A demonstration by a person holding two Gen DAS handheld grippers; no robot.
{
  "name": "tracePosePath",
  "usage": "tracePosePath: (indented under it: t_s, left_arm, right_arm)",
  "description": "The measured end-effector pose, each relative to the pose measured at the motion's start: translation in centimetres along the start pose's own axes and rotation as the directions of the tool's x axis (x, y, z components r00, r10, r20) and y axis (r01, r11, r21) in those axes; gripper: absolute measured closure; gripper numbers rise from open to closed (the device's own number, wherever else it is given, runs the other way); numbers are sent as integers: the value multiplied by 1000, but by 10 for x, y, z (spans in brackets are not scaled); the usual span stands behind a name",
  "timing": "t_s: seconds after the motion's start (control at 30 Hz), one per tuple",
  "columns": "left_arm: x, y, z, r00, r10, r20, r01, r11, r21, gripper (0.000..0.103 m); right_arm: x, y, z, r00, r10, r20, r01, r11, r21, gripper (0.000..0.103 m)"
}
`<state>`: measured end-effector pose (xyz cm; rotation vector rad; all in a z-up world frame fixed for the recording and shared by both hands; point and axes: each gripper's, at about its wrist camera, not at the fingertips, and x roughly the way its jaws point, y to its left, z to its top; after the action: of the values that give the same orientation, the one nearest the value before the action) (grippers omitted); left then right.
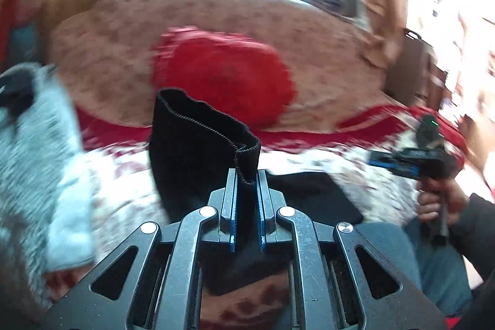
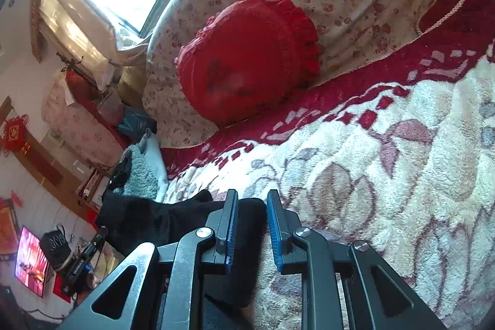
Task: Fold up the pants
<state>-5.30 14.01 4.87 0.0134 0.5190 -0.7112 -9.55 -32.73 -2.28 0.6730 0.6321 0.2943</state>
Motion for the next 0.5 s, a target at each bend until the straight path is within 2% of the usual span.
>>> tracePosePath:
  t_s: [0.1,0.2,0.23,0.27,0.4,0.5]
  left_arm:
    - [16,-28,7,997,-64,-44,67,996,57,94]
    - [24,-50,8,994,-91,-58,96,991,95,94]
    - [26,-56,7,994,-91,-64,98,989,113,94]
    - [27,-62,6,994,-88,-72,97,986,134,94]
    - [28,-76,1,994,-75,-83,90,976,196,94]
    - [27,-82,0,993,-80,-89,98,969,226,94]
  right_arm:
    - [6,20,-3,998,36,-42,-38,998,-53,85]
    - [24,68,-4,983,137,-123,-148,985,-86,81]
    - [31,84,-4,976,164,-146,-179,979,-101,65]
    - [39,99,-6,966,195,-168,-214,971,-109,55]
    - [68,132,-5,930,306,-203,-319,947,-33,54]
    - [81,145,-7,933,276,-229,-299,952,-71,53]
